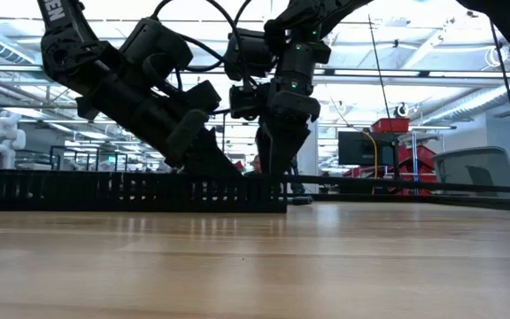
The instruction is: Ziptie cables
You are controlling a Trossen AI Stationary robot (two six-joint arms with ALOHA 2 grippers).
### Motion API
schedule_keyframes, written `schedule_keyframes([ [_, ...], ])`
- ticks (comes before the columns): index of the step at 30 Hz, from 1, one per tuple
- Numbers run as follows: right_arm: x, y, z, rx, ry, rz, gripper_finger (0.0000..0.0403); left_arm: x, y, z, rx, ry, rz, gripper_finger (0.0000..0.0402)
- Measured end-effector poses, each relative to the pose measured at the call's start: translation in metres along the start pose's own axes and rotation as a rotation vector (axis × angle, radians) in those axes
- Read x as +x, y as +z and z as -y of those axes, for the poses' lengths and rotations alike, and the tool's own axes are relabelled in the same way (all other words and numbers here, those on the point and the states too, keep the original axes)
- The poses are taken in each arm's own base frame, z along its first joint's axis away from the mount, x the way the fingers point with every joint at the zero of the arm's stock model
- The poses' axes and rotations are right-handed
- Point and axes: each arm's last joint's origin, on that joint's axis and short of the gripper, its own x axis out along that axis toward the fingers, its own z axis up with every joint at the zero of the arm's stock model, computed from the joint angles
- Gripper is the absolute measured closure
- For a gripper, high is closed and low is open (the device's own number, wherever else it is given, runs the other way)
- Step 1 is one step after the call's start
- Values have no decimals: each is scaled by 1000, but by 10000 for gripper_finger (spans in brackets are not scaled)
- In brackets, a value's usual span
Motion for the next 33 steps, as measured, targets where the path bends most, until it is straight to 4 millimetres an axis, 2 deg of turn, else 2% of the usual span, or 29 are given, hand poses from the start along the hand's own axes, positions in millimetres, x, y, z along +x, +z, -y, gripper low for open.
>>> schedule_keyframes([
  [14,0,2,0,-12,3,25,158,0,1,0,0,-2,11,149],
  [24,0,3,-1,-15,5,26,158,1,-1,4,53,-7,11,186],
  [33,0,3,0,-26,5,26,158,1,0,4,63,-6,21,189],
])
